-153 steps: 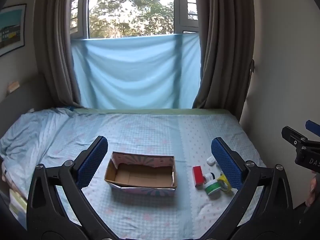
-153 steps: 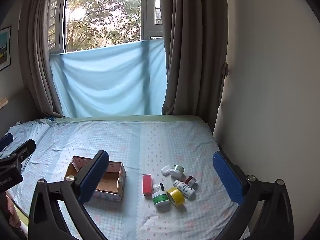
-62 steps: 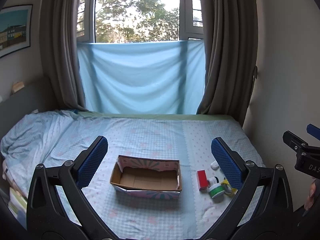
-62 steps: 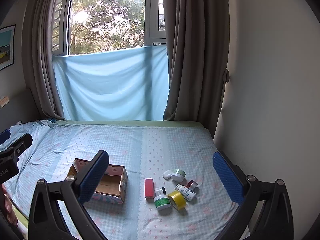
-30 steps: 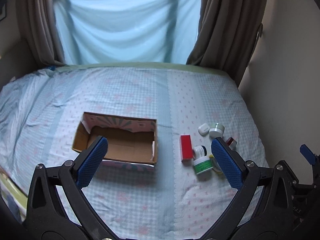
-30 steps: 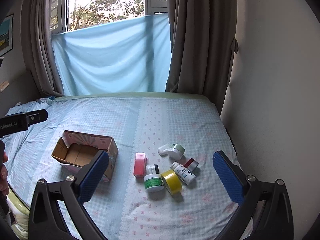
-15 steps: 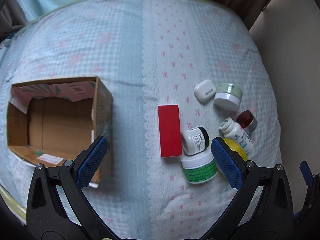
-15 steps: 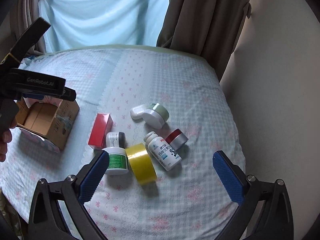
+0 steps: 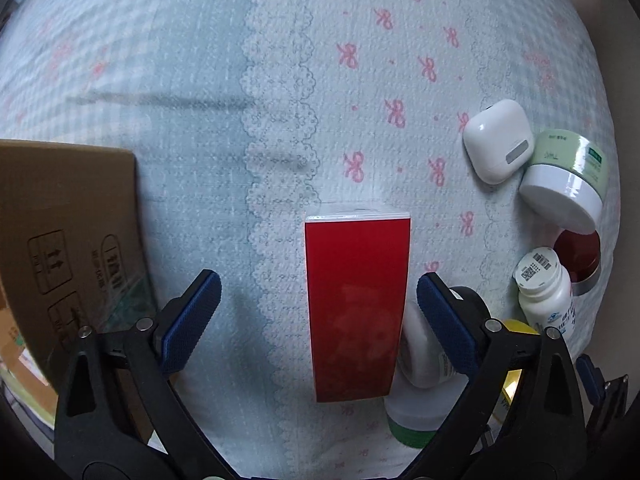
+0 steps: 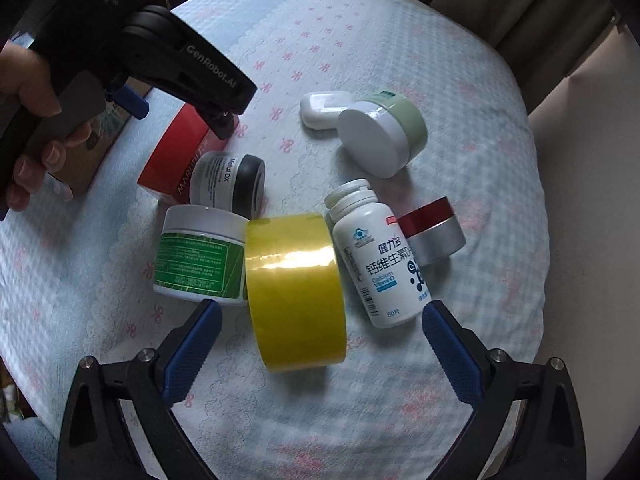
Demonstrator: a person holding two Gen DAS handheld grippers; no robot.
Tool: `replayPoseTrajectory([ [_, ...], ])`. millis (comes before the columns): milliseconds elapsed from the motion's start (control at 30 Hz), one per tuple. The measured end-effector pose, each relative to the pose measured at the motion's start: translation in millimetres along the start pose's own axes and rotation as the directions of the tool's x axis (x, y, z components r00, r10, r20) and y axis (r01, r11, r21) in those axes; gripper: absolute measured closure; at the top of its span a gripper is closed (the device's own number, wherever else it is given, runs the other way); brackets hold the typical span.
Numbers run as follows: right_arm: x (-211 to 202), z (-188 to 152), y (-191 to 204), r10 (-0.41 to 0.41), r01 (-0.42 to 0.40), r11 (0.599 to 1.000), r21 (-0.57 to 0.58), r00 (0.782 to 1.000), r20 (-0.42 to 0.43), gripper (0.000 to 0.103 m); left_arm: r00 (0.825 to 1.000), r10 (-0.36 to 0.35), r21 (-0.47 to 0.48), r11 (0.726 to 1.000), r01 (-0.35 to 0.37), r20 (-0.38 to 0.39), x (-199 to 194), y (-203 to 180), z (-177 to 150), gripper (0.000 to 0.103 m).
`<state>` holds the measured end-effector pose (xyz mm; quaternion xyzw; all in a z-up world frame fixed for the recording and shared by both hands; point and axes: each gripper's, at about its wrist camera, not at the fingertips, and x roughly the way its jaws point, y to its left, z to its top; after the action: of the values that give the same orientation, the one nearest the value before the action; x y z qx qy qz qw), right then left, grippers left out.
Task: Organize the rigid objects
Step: 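Grasp the red box with the left tool while the right tool grasps the yellow tape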
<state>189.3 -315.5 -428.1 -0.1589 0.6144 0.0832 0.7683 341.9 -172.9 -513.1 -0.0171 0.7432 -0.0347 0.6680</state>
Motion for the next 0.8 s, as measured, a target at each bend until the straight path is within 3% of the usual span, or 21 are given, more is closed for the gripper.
replayPoseTrajectory([
  [167,18.6,6.7,-0.7,0.024,-0.029,0.998,-0.048,0.996,-0.085,0.028,0.997,0.010,0.009,1.000,-0.009,-0.076,18.1,-5.5,8.1,0.037],
  [233,25.9,6.5,-0.2,0.050,-0.057,0.997,-0.055,0.991,-0.121,0.048,0.997,0.030,0.039,0.999,-0.028,-0.075,21.1,-9.6,9.8,0.042],
  [300,32.7,5.8,-0.9,0.081,-0.089,0.995,-0.047,0.984,-0.157,0.063,0.997,0.021,0.067,0.998,-0.016,-0.073,19.3,-16.0,11.3,0.052],
  [333,33.6,5.4,-1.5,0.080,-0.087,0.995,-0.040,0.984,-0.160,0.065,0.997,0.021,0.082,0.997,-0.015,-0.072,17.9,-19.5,11.2,0.062],
  [367,33.5,5.0,-1.8,0.080,-0.086,0.996,-0.034,0.984,-0.157,0.065,0.997,0.029,0.090,0.996,-0.023,-0.066,17.9,-24.5,11.9,0.064],
  [567,36.1,9.6,2.4,0.050,-0.057,0.997,-0.044,0.987,-0.150,0.065,0.999,-0.006,0.068,0.998,0.008,-0.033,5.1,-20.7,-0.9,0.064],
  [800,28.2,25.3,4.4,0.007,-0.009,1.000,-0.005,0.986,-0.164,0.065,1.000,-0.024,0.056,0.998,0.023,0.009,-23.7,9.3,-21.3,0.064],
])
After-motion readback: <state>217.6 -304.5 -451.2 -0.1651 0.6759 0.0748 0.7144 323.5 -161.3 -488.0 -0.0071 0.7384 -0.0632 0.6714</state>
